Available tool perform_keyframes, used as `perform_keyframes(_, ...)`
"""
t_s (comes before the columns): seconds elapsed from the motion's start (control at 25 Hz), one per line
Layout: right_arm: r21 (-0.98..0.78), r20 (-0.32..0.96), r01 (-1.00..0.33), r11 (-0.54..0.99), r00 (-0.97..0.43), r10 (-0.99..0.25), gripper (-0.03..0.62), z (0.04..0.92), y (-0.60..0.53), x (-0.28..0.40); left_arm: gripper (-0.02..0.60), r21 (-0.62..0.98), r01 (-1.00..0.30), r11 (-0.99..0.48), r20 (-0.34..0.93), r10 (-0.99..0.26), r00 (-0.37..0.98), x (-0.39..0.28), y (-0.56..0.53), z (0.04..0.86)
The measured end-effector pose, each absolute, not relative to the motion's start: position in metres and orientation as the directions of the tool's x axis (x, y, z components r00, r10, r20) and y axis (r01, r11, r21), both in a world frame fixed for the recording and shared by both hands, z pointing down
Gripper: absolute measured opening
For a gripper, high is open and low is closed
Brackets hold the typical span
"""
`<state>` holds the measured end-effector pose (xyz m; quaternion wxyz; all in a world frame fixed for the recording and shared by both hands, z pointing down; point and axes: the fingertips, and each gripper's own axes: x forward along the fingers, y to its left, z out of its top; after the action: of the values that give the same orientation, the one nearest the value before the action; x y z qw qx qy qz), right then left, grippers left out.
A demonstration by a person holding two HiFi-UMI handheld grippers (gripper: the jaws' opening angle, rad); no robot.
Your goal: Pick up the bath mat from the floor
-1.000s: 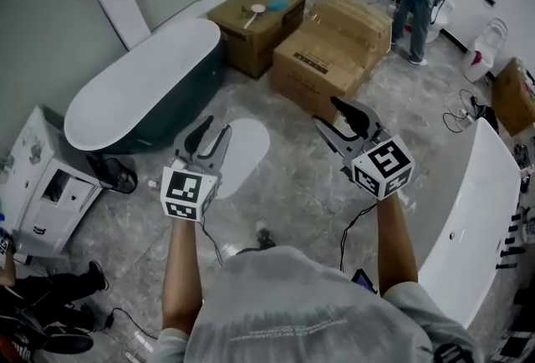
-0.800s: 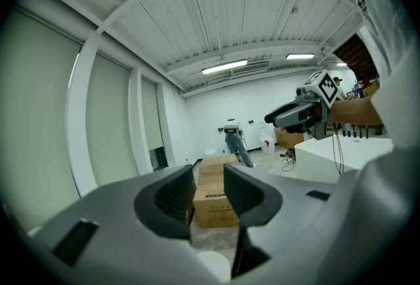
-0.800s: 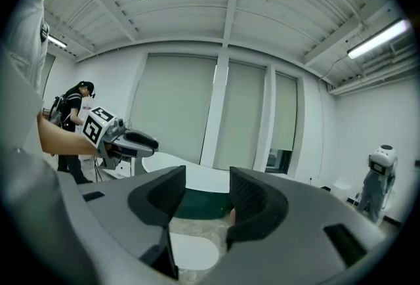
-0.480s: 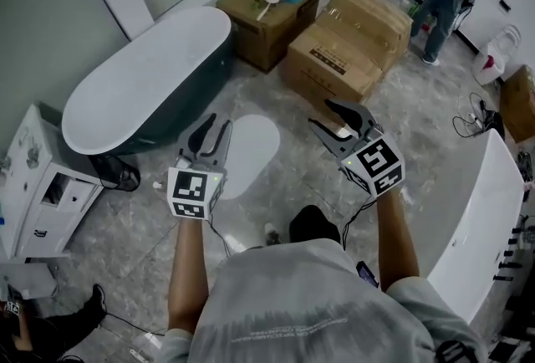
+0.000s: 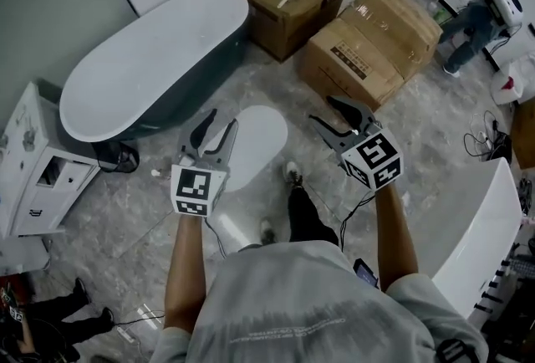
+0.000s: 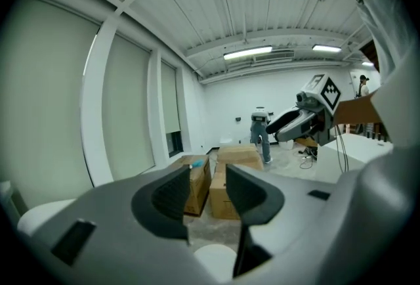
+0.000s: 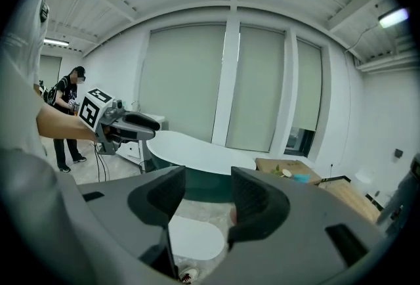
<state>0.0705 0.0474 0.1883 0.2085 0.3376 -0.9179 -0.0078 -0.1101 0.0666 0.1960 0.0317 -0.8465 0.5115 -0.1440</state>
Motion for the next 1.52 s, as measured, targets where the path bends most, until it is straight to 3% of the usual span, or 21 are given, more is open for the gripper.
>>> perform_keyframes(0.36,0.022,0.507,-0.592,0.806,-0.688,-0.519,0.221,0.275,-0.085,0.088,0.169,-0.069,-0.906,-0.417,0.335,-0.865,0.373,-0.107,-0.051,0.271)
perform_keyframes(1.0,-0.242,0.658,-0.557,0.794,-0.696,-0.288,0.252,0.498,-0.261,0.093,0.169,0.05,-0.953,-0.298,0.576,-0.771,0.271,-0.111,-0.202,0.478)
perform_keyframes(1.52,-0.386,0.754,-0.535,0.752,-0.652,-0.077,0.285,0.828,-0.268,0.041,0.169,0.173,-0.937,-0.303,0.701,-0.63,0.333,-0.113,-0.22,0.804)
